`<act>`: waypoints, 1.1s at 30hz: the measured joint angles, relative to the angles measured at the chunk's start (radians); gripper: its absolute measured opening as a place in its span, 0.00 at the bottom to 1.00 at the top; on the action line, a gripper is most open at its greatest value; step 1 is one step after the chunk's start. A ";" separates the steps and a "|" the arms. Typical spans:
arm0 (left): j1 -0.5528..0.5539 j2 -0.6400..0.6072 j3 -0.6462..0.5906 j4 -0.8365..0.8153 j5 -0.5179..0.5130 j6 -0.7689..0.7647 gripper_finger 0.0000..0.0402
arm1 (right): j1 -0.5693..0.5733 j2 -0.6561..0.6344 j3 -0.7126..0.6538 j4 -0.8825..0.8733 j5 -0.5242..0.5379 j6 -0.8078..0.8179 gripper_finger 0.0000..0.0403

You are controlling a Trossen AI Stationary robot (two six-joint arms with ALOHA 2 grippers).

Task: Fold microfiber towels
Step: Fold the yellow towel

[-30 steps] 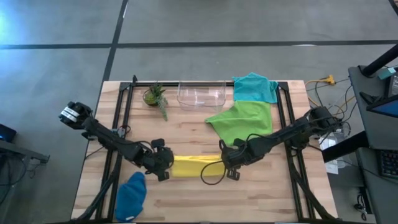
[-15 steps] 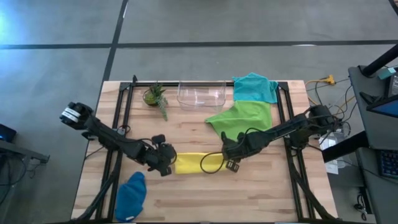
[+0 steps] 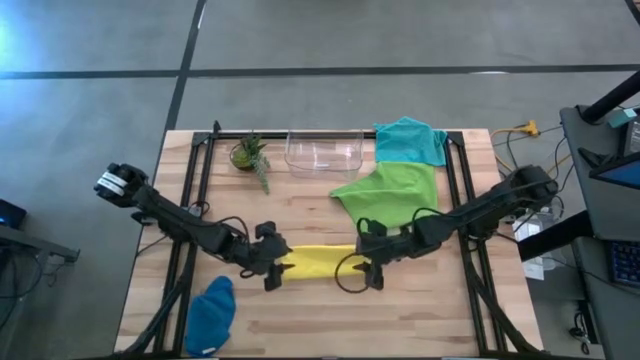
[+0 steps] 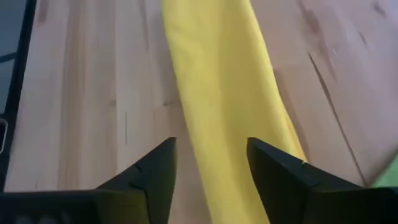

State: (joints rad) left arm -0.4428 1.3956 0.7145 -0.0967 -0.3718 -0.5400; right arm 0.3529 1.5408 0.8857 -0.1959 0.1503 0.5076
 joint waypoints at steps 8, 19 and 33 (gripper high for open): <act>0.025 0.072 -0.001 0.048 0.007 0.000 0.49 | -0.022 0.112 -0.019 0.094 -0.057 -0.066 0.56; 0.036 0.165 0.013 0.104 0.083 0.002 0.49 | -0.126 0.210 0.038 0.096 -0.075 -0.127 0.58; 0.038 0.174 -0.006 0.096 0.094 0.002 0.49 | -0.151 0.239 0.033 0.016 -0.184 -0.138 0.56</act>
State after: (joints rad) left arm -0.4046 1.5692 0.7082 -0.0011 -0.2783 -0.5381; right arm 0.2024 1.7795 0.9183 -0.1797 -0.0332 0.3698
